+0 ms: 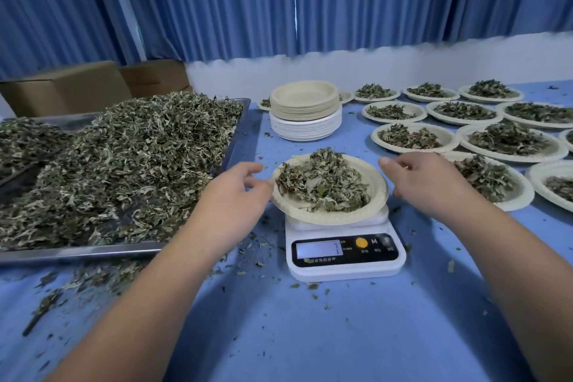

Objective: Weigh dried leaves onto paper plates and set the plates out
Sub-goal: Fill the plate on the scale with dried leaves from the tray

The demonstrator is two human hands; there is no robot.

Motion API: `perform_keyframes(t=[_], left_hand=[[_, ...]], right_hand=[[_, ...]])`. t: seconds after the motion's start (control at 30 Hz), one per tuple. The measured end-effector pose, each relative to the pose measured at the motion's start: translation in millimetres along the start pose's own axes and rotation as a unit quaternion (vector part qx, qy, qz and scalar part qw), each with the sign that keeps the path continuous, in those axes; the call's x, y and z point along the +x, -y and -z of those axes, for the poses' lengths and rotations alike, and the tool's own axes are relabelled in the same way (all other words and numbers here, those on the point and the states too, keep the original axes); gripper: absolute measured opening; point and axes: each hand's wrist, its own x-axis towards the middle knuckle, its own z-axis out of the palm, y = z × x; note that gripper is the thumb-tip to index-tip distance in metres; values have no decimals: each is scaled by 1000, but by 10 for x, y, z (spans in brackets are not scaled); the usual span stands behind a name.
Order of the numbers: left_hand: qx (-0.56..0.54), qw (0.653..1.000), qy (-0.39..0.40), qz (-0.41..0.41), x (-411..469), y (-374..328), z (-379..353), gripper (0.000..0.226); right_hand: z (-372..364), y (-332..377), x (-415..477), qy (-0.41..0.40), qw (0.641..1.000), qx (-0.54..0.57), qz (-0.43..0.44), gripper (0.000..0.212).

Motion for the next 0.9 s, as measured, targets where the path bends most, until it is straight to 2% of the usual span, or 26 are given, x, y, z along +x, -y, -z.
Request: perform_keyframes(t=[0.07, 0.17, 0.27, 0.33, 0.43, 0.63, 0.83, 0.9], left_hand=[[12, 1000, 7, 24, 14, 10, 5, 42], [-14, 995, 58, 80, 21, 21, 3, 45], [-35, 988, 98, 111, 12, 26, -20, 36], [-87, 984, 105, 116, 1, 20, -47, 24], [-149, 975, 115, 118, -6, 3, -68, 22], [-206, 969, 102, 88, -8, -5, -39, 22], [-298, 948, 96, 63, -47, -63, -32, 33], [-324, 940, 96, 56, -102, -87, -86, 33]], right_hand=[[-19, 21, -19, 7, 1000, -4, -1, 49], [-15, 59, -57, -4, 1000, 13, -3, 58], [-6, 84, -82, -1, 1000, 13, -6, 59], [-11, 104, -99, 4, 1000, 1, -7, 55], [-2, 126, -129, 7, 1000, 12, -11, 47], [-4, 146, -192, -4, 986, 146, -77, 44], [13, 158, -347, -21, 962, 246, -113, 20], [75, 145, -433, -24, 957, 263, -121, 18]])
